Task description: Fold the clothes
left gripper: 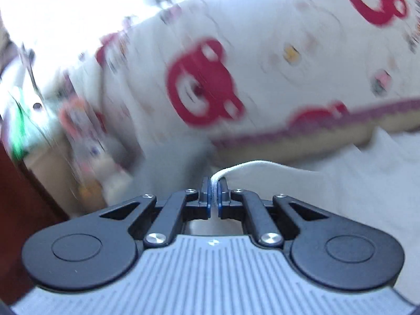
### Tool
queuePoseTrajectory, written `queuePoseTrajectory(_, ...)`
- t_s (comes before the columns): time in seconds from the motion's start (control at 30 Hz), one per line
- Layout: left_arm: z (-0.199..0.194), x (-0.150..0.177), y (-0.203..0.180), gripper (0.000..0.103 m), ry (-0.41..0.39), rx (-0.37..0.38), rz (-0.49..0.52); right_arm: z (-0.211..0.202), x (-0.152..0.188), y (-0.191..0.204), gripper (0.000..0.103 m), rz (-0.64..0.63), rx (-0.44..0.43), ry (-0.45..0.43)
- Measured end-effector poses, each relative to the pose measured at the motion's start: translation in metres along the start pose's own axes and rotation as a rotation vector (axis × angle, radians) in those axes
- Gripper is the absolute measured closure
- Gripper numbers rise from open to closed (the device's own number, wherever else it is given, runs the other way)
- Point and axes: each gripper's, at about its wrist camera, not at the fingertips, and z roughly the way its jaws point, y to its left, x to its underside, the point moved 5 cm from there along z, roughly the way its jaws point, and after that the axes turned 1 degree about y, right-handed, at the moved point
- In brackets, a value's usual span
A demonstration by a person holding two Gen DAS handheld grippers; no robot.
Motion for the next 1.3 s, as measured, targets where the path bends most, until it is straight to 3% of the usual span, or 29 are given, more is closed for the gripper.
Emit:
queuePoseTrajectory(0.13, 0.059, -0.049, 0.051, 0.099, 0.075, -0.087, -0.048, 0.014, -0.02, -0.021, 0.057, 0.191, -0.002, -0.004)
queuePoseTrajectory(0.23, 0.111, -0.059, 0.083, 0.099, 0.165, -0.108, -0.137, 0.023, -0.026, -0.027, 0.057, 0.176, 0.026, 0.003)
queuePoseTrajectory(0.33, 0.149, -0.039, 0.103, 0.099, 0.237, -0.151, -0.162, 0.03, -0.023, -0.031, 0.057, 0.125, 0.051, 0.018)
queuePoseTrajectory(0.43, 0.171, -0.008, 0.118, 0.098, 0.287, -0.218, -0.16, 0.037, -0.011, -0.041, 0.057, 0.111, 0.02, 0.055)
queuePoseTrajectory(0.57, 0.177, 0.028, 0.136, 0.097, 0.329, -0.374, -0.148, 0.041, 0.004, -0.062, 0.058, 0.1, 0.019, 0.074)
queuePoseTrajectory(0.63, 0.157, 0.029, 0.135, 0.097, 0.276, -0.354, -0.239, 0.032, 0.006, -0.091, 0.057, 0.167, 0.03, 0.035)
queuePoseTrajectory(0.7, 0.131, 0.026, 0.12, 0.09, 0.192, -0.301, -0.298, 0.022, 0.007, -0.127, 0.052, 0.285, 0.051, 0.003)
queuePoseTrajectory(0.77, 0.104, 0.021, 0.09, 0.068, 0.087, -0.228, -0.316, 0.015, 0.013, -0.172, 0.05, 0.445, 0.066, 0.003)
queuePoseTrajectory(0.87, 0.068, 0.016, 0.015, 0.06, -0.063, -0.025, -0.331, 0.01, 0.025, -0.225, 0.05, 0.63, 0.069, 0.029)
queuePoseTrajectory(0.97, 0.065, 0.024, -0.079, 0.055, -0.035, 0.296, -0.364, 0.009, 0.041, -0.24, 0.05, 0.713, 0.07, 0.08)
queuePoseTrajectory(1.07, 0.086, 0.041, -0.166, 0.055, 0.063, 0.51, -0.325, 0.008, 0.062, -0.241, 0.049, 0.785, 0.068, 0.129)
queuePoseTrajectory(1.1, 0.094, 0.05, -0.195, 0.055, 0.105, 0.539, -0.266, 0.009, 0.069, -0.24, 0.048, 0.802, 0.072, 0.143)
queuePoseTrajectory(1.17, 0.101, 0.071, -0.228, 0.055, 0.144, 0.497, -0.087, 0.014, 0.081, -0.239, 0.047, 0.83, 0.094, 0.174)
queuePoseTrajectory(1.23, 0.108, 0.092, -0.238, 0.055, 0.171, 0.399, -0.029, 0.022, 0.086, -0.237, 0.047, 0.847, 0.1, 0.195)
queuePoseTrajectory(1.3, 0.117, 0.109, -0.245, 0.055, 0.225, 0.466, -0.047, 0.028, 0.088, -0.237, 0.047, 0.869, 0.086, 0.196)
